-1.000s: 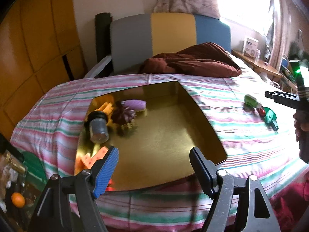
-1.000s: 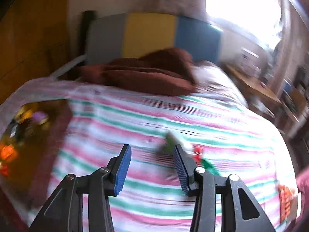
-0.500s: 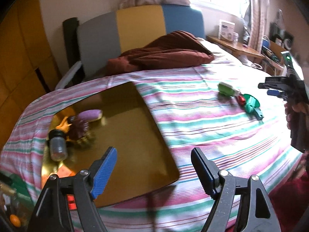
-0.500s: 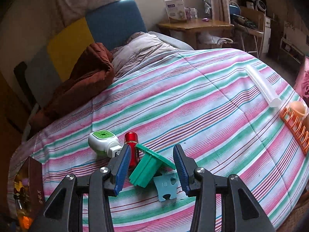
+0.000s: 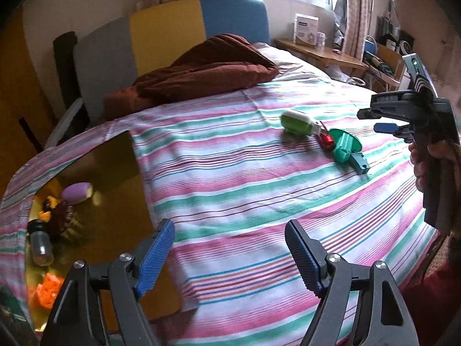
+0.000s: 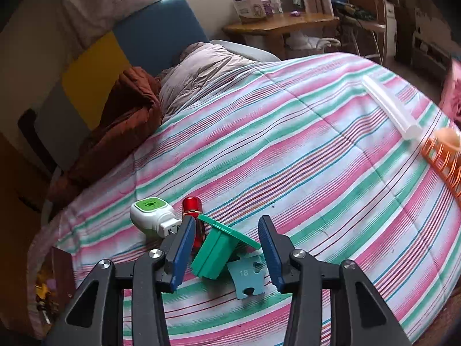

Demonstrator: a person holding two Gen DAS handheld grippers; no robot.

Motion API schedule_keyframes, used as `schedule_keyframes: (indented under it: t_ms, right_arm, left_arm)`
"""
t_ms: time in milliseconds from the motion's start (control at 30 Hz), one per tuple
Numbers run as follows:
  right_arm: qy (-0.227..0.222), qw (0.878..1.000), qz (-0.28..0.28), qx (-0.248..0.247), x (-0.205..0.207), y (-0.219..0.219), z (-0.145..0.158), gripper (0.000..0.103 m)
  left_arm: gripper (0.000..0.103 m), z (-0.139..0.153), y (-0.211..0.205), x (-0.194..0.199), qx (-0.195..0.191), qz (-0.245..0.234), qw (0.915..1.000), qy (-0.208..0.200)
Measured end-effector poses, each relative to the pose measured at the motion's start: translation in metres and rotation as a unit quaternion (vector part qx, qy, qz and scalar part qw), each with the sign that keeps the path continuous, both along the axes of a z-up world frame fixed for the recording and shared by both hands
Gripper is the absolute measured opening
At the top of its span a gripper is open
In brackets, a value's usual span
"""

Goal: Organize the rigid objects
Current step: 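Move both tools back toward the toy cluster, then grasp the green-white plug-in device with left tool while right tool grasps the teal puzzle piece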

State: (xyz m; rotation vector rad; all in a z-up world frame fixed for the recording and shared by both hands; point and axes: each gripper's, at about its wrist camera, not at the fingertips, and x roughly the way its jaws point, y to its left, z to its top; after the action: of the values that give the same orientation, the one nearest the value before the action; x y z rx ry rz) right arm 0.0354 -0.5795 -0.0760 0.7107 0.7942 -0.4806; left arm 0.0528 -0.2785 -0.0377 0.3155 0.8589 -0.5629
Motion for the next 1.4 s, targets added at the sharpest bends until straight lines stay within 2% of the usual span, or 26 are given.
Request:
schedule_keyframes:
  t_ms: [267, 533, 700, 800, 933, 1067, 1200, 1333, 1400]
  right_arm:
    - [-0.007, 0.999, -0.023, 0.022, -0.006, -0.012, -0.003, 0.046]
    - [-0.027, 0.995, -0.06, 0.079, -0.019, -0.028, -0.009, 0.046]
    - [-0.034, 0.994, -0.051, 0.089, -0.017, -0.027, -0.008, 0.046]
    - [-0.037, 0.994, -0.047, 0.091, -0.018, -0.026, -0.007, 0.046]
    - [-0.041, 0.993, -0.051, 0.098, -0.019, -0.028, -0.008, 0.046]
    - [-0.042, 0.991, -0.056, 0.116, -0.02, -0.032, -0.012, 0.046]
    - [-0.045, 0.99, -0.054, 0.122, -0.02, -0.033, -0.013, 0.046]
    - [-0.047, 0.989, -0.058, 0.131, -0.021, -0.033, -0.015, 0.046]
    - [-0.046, 0.989, -0.057, 0.132, -0.02, -0.032, -0.016, 0.046]
  left_arm:
    - [0.079, -0.021, -0.036, 0.017, -0.015, -0.015, 0.9981, 0.058]
    - [0.078, -0.026, -0.075, 0.04, -0.035, -0.022, 0.9943, 0.098]
    - [0.078, -0.028, -0.099, 0.066, -0.068, -0.004, 0.9868, 0.147]
    - [0.078, -0.03, -0.121, 0.085, -0.094, 0.01, 0.9782, 0.185]
    - [0.078, -0.036, -0.143, 0.11, -0.112, 0.042, 0.9712, 0.206]
    - [0.078, -0.049, -0.16, 0.135, -0.134, 0.078, 0.9584, 0.24]
    - [0.078, -0.057, -0.174, 0.148, -0.145, 0.094, 0.9523, 0.251]
    - [0.079, -0.067, -0.19, 0.157, -0.139, 0.098, 0.9535, 0.249]
    - [0.078, -0.075, -0.195, 0.16, -0.144, 0.099, 0.9484, 0.265]
